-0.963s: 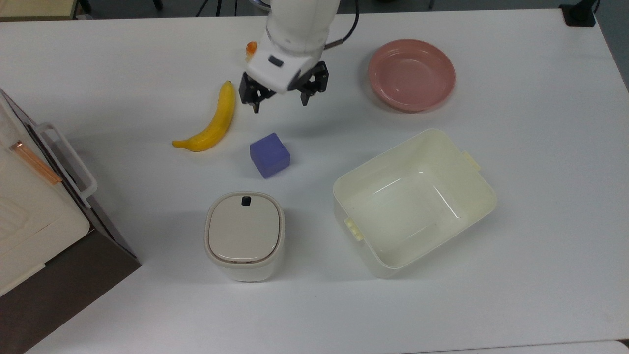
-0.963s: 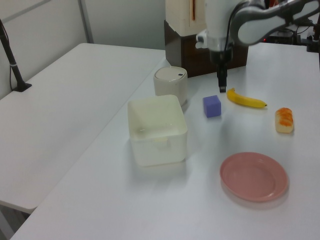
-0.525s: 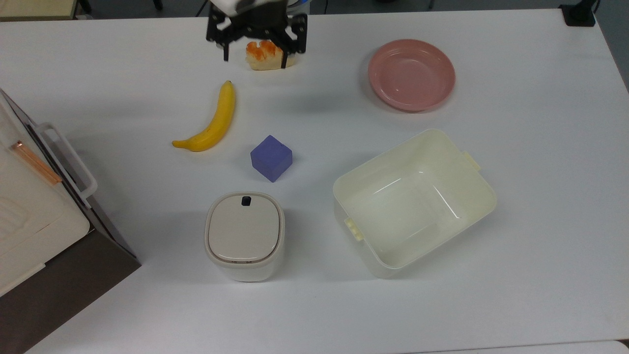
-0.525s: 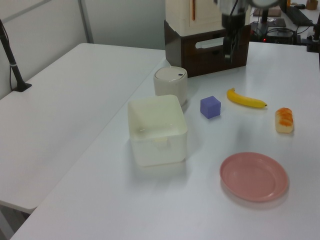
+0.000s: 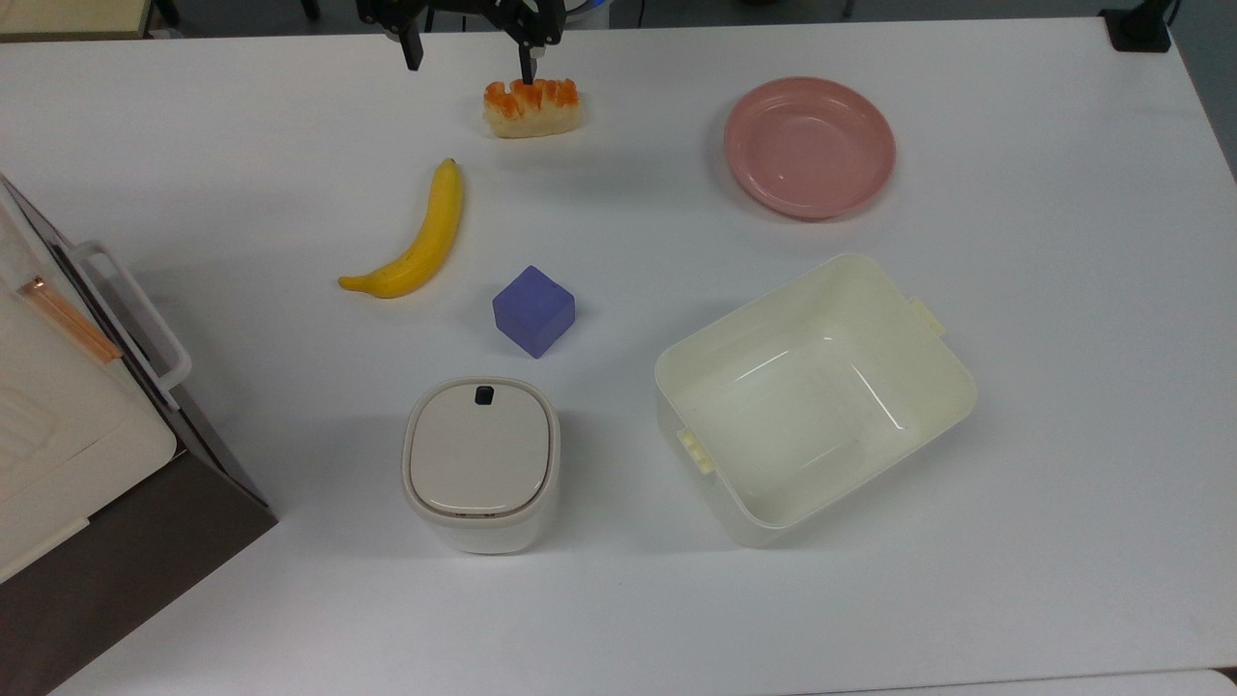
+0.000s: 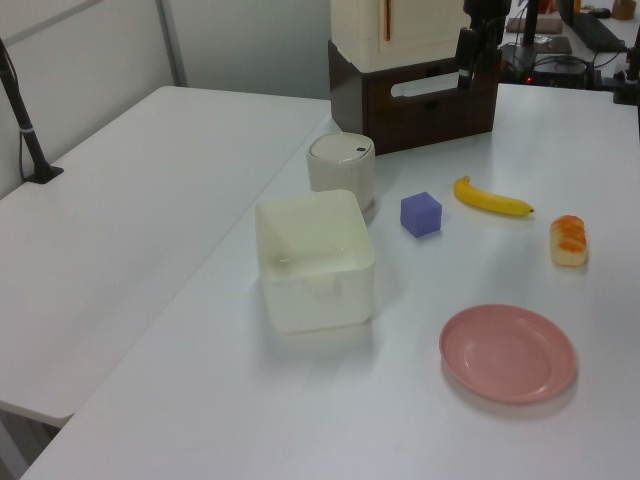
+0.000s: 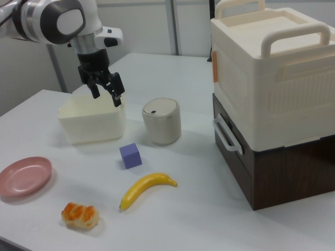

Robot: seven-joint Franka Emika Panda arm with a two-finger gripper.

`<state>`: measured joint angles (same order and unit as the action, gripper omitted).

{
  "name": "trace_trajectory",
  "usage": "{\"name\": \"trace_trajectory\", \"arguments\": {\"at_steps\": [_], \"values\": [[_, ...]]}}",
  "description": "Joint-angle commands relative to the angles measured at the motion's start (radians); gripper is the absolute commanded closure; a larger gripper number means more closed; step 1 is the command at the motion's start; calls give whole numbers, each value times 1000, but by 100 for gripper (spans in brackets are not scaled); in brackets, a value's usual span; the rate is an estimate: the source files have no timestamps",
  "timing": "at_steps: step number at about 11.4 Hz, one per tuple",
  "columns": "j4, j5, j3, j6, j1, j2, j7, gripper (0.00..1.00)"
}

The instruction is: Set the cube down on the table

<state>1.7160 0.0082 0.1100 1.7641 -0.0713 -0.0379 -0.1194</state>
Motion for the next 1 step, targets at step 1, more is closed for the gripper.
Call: {"name": "trace_trajectory", "arguments": {"at_steps": [1], "values": [[-9,9,22,-23,-28,-5,32,0]]}}
